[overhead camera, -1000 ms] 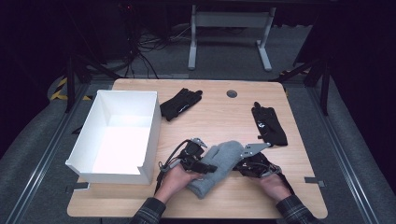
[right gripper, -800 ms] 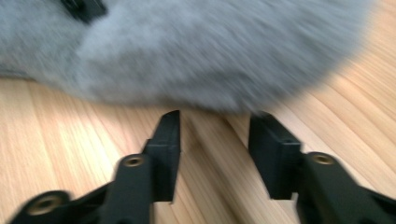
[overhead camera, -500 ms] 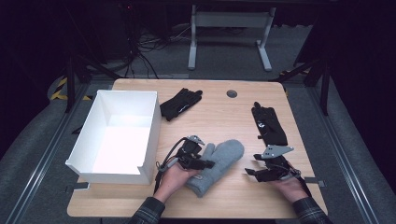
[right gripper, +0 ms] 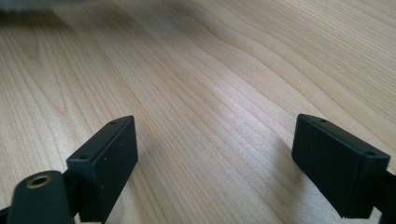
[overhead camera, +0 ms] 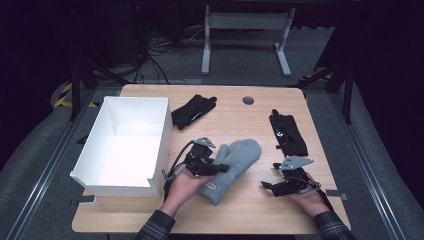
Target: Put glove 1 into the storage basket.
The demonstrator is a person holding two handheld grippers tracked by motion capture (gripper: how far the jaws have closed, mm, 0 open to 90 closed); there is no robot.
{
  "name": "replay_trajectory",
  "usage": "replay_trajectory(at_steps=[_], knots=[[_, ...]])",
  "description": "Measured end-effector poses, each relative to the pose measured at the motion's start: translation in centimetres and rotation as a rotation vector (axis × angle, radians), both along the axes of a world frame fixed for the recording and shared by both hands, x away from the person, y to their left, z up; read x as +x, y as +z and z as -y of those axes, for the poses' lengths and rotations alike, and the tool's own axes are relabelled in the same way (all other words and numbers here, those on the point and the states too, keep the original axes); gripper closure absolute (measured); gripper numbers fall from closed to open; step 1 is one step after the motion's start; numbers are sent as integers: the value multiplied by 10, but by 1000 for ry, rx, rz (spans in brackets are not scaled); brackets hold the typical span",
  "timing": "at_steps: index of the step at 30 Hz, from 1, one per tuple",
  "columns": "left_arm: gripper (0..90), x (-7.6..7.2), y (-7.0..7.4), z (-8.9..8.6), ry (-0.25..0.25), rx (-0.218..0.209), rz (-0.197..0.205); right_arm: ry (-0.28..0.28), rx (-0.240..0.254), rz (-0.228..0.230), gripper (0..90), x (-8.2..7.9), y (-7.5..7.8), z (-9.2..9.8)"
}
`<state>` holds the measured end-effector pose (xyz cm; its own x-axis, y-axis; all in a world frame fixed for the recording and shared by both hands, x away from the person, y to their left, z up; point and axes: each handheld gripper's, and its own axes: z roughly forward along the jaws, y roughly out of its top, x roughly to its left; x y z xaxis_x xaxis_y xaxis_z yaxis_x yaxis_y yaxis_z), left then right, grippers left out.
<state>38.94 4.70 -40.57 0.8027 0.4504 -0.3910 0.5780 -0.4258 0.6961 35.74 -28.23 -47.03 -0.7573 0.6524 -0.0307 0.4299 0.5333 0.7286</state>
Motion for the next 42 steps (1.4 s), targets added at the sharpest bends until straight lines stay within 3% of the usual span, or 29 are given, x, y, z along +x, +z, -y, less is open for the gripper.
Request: replay_trajectory(at_steps=[11, 23, 32, 42], knots=[[744, 0, 41, -12, 52, -9, 49, -4, -1, 0, 139, 0, 0, 0], [743, 6, 82, -35, 78, -34, 68, -10, -1, -1, 139, 1, 0, 0], [744, 10, 113, -66, 120, -48, 111, -14, 0, -1, 139, 1, 0, -1], [743, 11, 139, -115, 194, -67, 141, -16, 0, -1, 139, 1, 0, -1]])
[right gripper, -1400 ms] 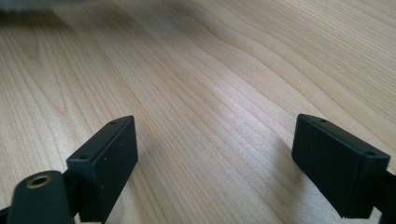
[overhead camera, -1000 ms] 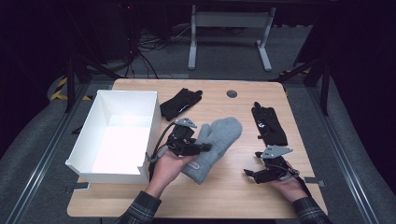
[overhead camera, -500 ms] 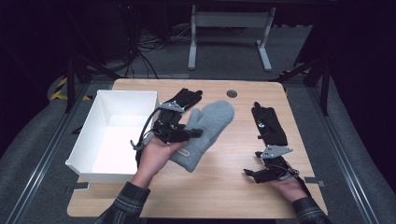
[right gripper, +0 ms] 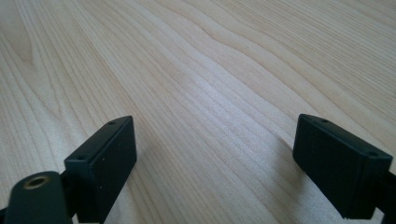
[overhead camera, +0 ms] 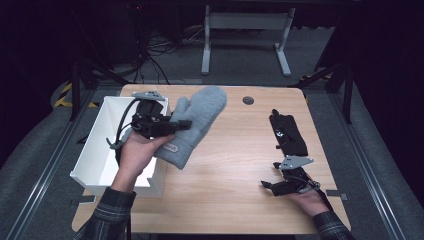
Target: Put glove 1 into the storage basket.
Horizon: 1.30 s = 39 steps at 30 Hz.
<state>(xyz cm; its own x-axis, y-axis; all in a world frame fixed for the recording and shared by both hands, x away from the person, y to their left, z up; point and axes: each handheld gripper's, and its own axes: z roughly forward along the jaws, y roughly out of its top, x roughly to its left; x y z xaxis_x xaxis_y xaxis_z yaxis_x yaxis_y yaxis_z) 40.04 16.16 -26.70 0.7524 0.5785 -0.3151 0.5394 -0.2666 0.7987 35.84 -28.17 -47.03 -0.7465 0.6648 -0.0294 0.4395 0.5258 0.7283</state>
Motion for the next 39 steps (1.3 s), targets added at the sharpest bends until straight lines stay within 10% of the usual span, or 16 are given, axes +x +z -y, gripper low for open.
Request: replay_trajectory(at_steps=[18, 39], knots=[[743, -5, -9, -101, 225, -24, -31, -10, -1, 2, 139, 0, 0, 0], [740, 17, -103, -131, 380, 47, -195, -15, -1, 2, 139, 0, 0, 0]])
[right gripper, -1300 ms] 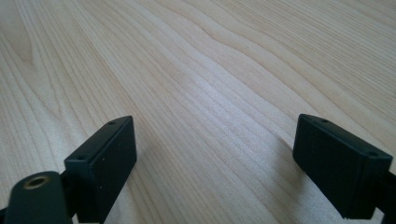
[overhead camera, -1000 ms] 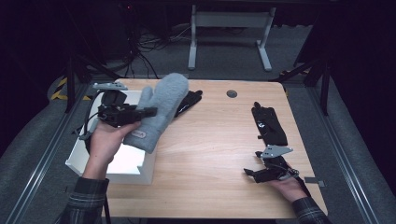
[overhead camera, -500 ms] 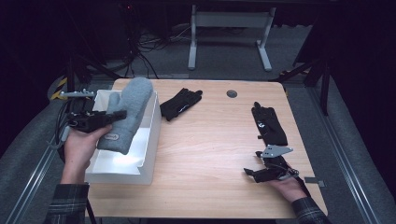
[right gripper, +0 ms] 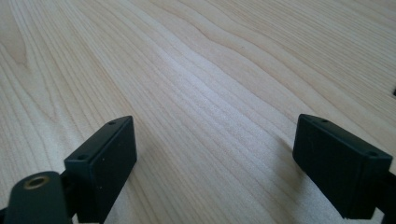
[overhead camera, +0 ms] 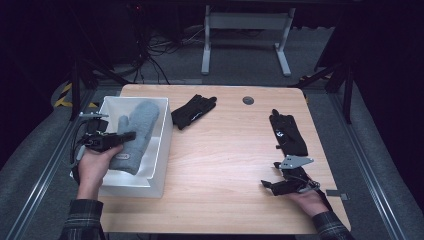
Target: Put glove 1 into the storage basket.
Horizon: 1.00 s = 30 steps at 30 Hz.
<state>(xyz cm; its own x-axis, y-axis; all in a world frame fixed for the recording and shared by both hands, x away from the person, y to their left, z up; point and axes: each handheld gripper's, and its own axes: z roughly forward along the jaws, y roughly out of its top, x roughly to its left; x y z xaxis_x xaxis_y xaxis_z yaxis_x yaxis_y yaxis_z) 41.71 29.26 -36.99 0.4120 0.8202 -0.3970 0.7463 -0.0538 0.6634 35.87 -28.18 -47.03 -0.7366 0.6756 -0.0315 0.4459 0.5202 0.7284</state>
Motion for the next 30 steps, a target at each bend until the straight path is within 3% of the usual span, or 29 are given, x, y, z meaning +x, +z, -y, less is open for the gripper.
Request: replay_trajectory(at_steps=[5, 9, 17, 21, 26, 30], knots=[[738, 7, -21, -3, 33, 15, -44, 0, 0, 0, 139, 0, 0, 0], [734, 13, -36, 1, 23, 32, -85, -1, 0, 0, 139, 0, 0, 0], [688, 21, -47, 6, 42, 105, -160, -1, 0, 0, 139, 0, 0, 0], [559, 22, -50, 8, 65, 156, -165, -1, 0, 0, 139, 0, 0, 0], [347, 21, -48, 7, 89, 167, -137, -1, 0, 0, 139, 0, 0, 0], [255, 21, -44, 7, 105, 161, -115, -1, 0, 0, 139, 0, 0, 0]])
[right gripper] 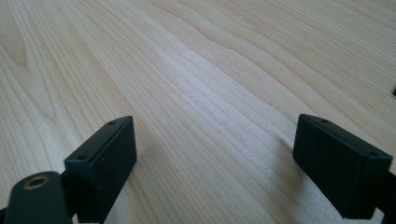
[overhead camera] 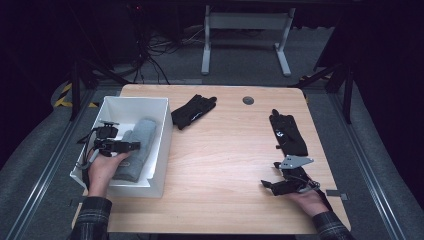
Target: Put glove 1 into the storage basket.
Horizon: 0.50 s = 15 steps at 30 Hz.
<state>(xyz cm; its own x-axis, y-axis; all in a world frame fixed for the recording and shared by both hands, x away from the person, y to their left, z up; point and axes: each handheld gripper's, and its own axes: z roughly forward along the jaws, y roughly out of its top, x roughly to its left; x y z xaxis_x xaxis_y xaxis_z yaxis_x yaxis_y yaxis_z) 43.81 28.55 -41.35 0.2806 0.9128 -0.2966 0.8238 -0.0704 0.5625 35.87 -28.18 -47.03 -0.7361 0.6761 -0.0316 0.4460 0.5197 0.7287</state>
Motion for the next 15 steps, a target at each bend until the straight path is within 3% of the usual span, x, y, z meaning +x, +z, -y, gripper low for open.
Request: replay_trajectory(at_steps=[8, 15], knots=[[171, -2, 15, 5, 37, 43, 57, 0, 0, 0, 139, 0, 0, 0], [160, -5, 43, 10, 5, 13, 135, 0, 0, 0, 138, 0, 0, 0]])
